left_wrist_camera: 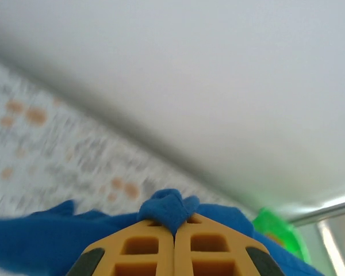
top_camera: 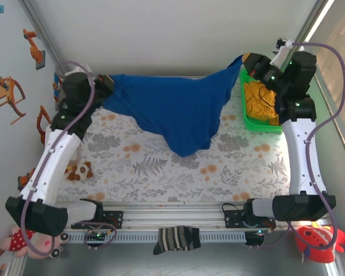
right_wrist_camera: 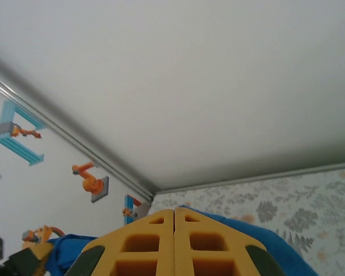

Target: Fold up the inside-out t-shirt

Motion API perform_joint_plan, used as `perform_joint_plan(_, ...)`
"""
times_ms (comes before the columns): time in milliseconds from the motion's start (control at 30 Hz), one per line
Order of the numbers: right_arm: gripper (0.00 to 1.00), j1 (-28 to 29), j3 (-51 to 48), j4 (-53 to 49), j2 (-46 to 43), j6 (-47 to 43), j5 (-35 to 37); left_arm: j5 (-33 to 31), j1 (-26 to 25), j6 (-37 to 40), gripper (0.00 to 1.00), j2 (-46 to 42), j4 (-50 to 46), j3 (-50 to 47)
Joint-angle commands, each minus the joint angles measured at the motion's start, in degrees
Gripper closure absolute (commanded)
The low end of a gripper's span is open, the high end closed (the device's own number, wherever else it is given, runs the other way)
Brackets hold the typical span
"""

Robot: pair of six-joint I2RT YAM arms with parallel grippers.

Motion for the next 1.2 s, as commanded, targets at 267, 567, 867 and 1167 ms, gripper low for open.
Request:
perform_joint_plan(267,1.00,-0.91,3.95,4.45,-9.87,5.90,-3.05,9.69,2.90,-3.41,1.00,-12.61,-3.95,-4.10)
perform_joint_plan(567,1.00,-1.01,7.95,2.47,-11.07,5.35,-3.46,7.88,2.86,-8.82,1.00,-25.41,-5.21,-16.14)
perform_joint_plan(867,1.00,-0.98,-0.40,3.55,-14.03,4.87,-3.34,11.98,2.02,-13.46,1.00,-28.47,-3.55,-26.53)
perform_joint_plan(1167,1.00,-0.93,-0.67,7.35,-5.49,3.91,-2.10,5.74,0.52,-15.32,1.00,-28.50,-0.72,-32.59)
